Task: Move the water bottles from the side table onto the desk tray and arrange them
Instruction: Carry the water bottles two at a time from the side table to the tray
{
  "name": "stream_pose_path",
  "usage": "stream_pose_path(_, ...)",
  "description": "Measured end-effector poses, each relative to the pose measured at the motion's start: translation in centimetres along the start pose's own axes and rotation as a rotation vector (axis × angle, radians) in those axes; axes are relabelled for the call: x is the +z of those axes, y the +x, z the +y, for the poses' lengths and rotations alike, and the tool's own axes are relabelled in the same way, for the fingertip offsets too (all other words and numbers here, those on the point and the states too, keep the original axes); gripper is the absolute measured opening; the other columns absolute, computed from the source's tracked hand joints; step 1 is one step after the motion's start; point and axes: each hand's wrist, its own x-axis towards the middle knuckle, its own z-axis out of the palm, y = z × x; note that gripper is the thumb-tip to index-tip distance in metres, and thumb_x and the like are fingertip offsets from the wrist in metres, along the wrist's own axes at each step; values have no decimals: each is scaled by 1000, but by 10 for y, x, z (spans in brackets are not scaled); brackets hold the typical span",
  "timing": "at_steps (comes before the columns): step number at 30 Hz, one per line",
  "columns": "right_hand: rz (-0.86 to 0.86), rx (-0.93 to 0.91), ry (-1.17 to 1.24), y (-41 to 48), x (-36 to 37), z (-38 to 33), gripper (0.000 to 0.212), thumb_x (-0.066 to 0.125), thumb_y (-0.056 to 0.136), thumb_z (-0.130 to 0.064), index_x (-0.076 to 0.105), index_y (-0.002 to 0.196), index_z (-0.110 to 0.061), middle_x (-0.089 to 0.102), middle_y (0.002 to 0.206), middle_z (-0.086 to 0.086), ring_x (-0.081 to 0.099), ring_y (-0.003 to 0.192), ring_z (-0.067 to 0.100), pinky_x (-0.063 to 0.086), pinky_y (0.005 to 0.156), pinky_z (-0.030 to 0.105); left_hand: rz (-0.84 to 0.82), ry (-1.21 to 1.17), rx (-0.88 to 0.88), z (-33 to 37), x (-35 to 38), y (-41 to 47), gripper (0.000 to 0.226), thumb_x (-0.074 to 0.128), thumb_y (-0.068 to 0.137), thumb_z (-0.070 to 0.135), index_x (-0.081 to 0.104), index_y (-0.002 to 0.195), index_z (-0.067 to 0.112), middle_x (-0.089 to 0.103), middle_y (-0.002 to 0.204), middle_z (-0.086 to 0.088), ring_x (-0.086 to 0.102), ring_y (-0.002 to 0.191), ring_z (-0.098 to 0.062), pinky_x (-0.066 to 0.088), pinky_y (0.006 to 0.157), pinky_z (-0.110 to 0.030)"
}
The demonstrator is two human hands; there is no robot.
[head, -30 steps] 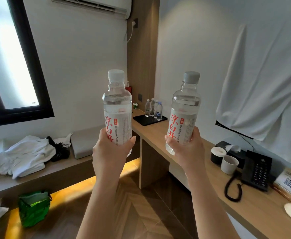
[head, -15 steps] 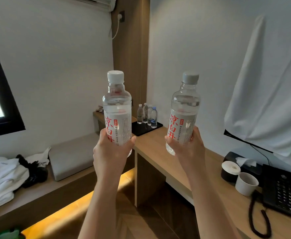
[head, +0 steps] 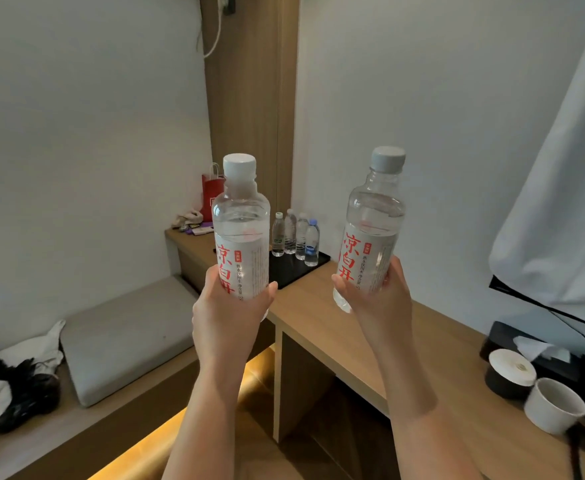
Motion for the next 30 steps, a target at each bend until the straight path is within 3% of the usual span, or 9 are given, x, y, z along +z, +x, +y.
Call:
stream_pose_path(3,5,-3,10,17,19,9,68,80,74,-43,41,129,-36,49,110,-21,50,89,-12,38,59,1,-4,-11,-3,-16,13,18,71,81,71,42,47,130,25,51,106,19,52,97,-2,38,64,-5)
stream_pose_path(9,15,33,37,64,60,45,64,81,75,-39,39,122,-42,49,110,-21,53,88,-7,39,62,2,-10,20,5,-56,54,64,72,81,71,42,47,132,24,50,107,19,51,99,-1,41,68,-8)
stream_pose_path(13,13,70,48,114,93,77,62,83,73,-38,45,122,-33,50,108,-17,51,96,5,37,70,6,-26,-15,-56,-81,96,106,70,80,70,47,45,129,33,50,104,23,52,99,-4,47,70,-19)
stream_pose_path(16,11,105,40,160,118,99,66,84,72,-39,47,126,-26,51,107,-15,51,99,7,37,71,7,-27,-73,-56,-93,132,143,70,81,70,43,44,128,36,46,96,32,51,96,0,44,71,-14)
stream_pose_path(20,-28,144,93,212,146,125,66,84,71,-41,45,124,-30,54,110,-14,52,103,9,37,74,8,-42,-174,-102,-103,171,187,68,83,69,39,41,123,45,50,100,33,51,94,9,44,71,-13)
stream_pose_path(23,-49,156,133,246,170,142,63,83,72,-41,43,120,-35,55,113,-13,53,104,9,38,74,6,-36,-216,-134,-116,196,217,69,85,68,36,42,122,45,54,105,29,54,100,3,49,77,-18)
stream_pose_path(26,-70,167,170,267,195,158,63,84,72,-40,42,118,-38,53,110,-17,53,102,6,41,61,3,-58,-181,-179,-133,218,238,73,85,67,37,41,125,41,53,106,24,53,105,-5,51,82,-27)
stream_pose_path(30,-83,241,241,286,223,185,67,87,69,-36,48,123,-33,57,115,-18,54,106,3,44,62,3,-111,-116,-210,-164,242,259,74,86,67,38,34,120,44,48,102,26,49,105,-4,47,80,-24)
